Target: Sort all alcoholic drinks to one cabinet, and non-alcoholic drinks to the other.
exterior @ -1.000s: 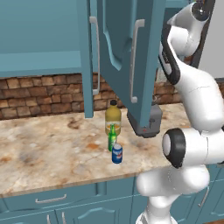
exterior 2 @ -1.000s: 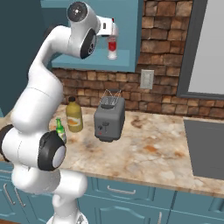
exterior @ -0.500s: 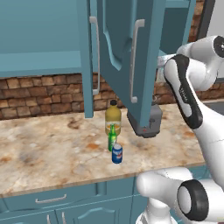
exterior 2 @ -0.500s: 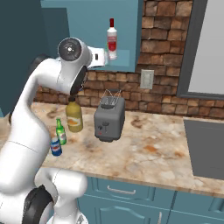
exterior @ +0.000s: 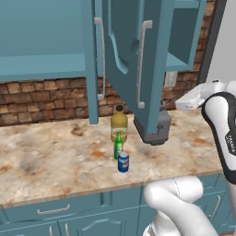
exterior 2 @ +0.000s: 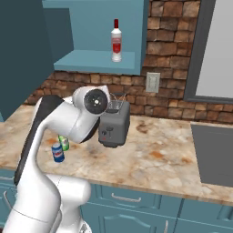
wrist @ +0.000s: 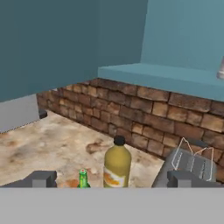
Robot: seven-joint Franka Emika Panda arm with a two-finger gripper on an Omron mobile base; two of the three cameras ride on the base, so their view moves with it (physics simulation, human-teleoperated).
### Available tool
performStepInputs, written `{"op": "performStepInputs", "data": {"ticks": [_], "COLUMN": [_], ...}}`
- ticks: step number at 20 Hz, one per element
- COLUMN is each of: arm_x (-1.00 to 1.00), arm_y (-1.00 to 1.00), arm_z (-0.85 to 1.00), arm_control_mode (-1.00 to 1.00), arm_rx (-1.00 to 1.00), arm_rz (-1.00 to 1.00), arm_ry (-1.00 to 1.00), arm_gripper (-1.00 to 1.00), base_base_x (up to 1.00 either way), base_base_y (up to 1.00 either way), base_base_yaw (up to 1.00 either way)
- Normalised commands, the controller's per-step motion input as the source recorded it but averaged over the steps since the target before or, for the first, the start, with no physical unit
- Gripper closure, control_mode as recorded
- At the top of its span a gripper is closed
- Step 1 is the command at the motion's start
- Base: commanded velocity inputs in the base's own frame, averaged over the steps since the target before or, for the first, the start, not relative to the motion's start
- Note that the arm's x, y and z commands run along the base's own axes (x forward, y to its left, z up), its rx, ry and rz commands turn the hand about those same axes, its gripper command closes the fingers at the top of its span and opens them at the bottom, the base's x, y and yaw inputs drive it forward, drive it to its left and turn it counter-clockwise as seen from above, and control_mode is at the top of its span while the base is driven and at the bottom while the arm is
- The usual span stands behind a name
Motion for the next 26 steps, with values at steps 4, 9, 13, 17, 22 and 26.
{"op": "performStepInputs", "data": {"ticks": [4,9,13,17,22,26], "arm_x": [-0.25,-0.01,0.0,0.06,0.17,0.28], "arm_y": [0.63,0.62,0.39,0.16,0.0,0.07], "arm_z": [-0.31,-0.71,-0.77,-0.62,-0.29,-0.26], "arm_control_mode": [-1.0,-1.0,-1.0,-1.0,-1.0,-1.0], "arm_rx": [0.0,0.0,0.0,0.0,0.0,0.0], "arm_rz": [0.27,0.22,0.22,0.22,0.26,0.18], "arm_ry": [0.12,0.04,0.01,0.04,0.11,0.06], "arm_gripper": [-1.0,-1.0,-1.0,-1.0,-1.0,-1.0], "base_base_x": [0.0,0.0,0.0,0.0,0.0,0.0], "base_base_y": [0.0,0.0,0.0,0.0,0.0,0.0], "base_base_yaw": [0.0,0.0,0.0,0.0,0.0,0.0]}}
